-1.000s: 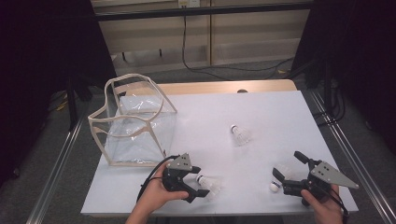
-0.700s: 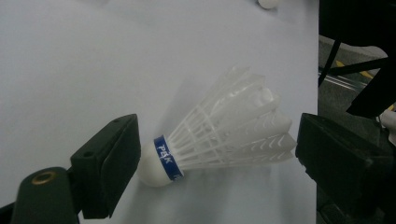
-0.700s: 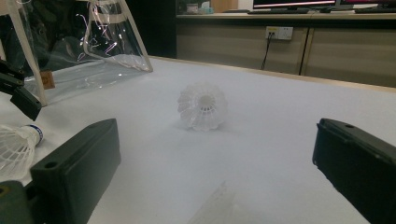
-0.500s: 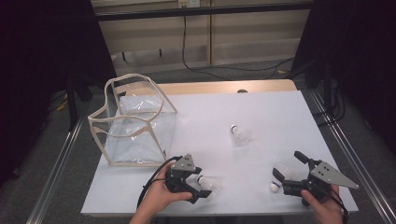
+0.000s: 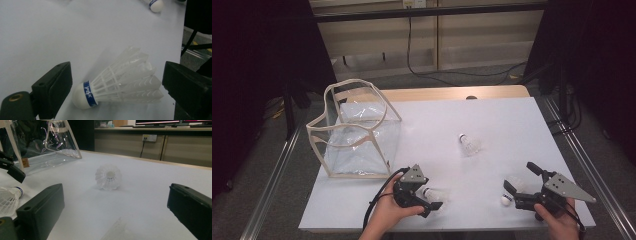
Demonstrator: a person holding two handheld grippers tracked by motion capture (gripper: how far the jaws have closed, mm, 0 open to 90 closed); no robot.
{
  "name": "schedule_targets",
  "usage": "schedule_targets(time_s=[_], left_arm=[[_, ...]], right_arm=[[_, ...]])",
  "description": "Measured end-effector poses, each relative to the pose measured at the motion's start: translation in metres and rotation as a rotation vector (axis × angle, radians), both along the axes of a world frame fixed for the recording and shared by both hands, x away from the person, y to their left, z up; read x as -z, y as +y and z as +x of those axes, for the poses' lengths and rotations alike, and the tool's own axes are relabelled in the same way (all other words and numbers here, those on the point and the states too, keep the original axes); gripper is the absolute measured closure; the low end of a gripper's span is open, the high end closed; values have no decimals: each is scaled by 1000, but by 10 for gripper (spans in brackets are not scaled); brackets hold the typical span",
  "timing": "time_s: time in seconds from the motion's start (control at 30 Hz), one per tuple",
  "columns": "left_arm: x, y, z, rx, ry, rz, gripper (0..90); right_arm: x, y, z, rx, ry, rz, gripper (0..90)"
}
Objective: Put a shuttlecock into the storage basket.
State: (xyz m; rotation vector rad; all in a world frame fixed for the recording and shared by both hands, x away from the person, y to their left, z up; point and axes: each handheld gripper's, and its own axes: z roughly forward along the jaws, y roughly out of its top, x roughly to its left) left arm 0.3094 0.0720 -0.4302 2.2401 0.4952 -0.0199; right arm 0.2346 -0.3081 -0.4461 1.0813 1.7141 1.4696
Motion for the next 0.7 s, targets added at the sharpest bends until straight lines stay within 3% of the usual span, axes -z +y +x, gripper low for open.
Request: schedule_targets(time_s=[0.2, 0.4, 0.6, 0.7], left_arm=[[4, 2, 2, -39, 10, 36, 94], [0, 14, 7, -96, 21, 4, 143], [-1, 25, 11, -158, 22, -1, 230], [-2, 28, 12, -163, 25, -9, 296]], right_arm=[[0, 0, 0, 0, -4, -1, 7], [0, 0, 0, 0, -4, 3, 7], [0, 0, 0, 1, -5, 3, 7], [0, 0, 0, 1, -4, 3, 7]])
